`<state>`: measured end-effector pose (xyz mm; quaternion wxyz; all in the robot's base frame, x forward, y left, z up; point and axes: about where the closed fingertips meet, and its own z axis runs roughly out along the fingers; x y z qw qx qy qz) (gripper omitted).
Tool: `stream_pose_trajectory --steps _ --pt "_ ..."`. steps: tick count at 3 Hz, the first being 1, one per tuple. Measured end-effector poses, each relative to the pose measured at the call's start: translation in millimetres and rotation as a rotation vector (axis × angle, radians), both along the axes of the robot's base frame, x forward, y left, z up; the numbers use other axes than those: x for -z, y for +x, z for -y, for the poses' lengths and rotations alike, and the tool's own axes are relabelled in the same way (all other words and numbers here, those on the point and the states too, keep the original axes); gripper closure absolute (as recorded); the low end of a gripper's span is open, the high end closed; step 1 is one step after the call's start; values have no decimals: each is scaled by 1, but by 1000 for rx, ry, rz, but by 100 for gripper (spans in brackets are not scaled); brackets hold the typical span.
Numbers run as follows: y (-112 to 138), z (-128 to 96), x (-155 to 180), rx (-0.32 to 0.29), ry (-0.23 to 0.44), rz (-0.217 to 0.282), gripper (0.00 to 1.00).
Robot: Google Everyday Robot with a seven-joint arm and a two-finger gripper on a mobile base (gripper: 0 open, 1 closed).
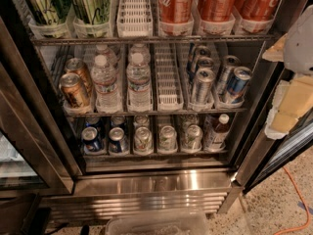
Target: Pick 7up can from bottom shelf of fridge
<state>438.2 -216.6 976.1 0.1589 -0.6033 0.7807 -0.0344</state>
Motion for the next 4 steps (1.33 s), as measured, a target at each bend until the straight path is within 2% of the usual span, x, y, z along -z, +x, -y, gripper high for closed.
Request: stream_pose_trajectory --steps 2,3,4 --pt "-3 0 11 12 -7 17 0" --pt "-16 -11 45 -24 7 41 0" --pt "-27 -25 101 -76 59 31 0"
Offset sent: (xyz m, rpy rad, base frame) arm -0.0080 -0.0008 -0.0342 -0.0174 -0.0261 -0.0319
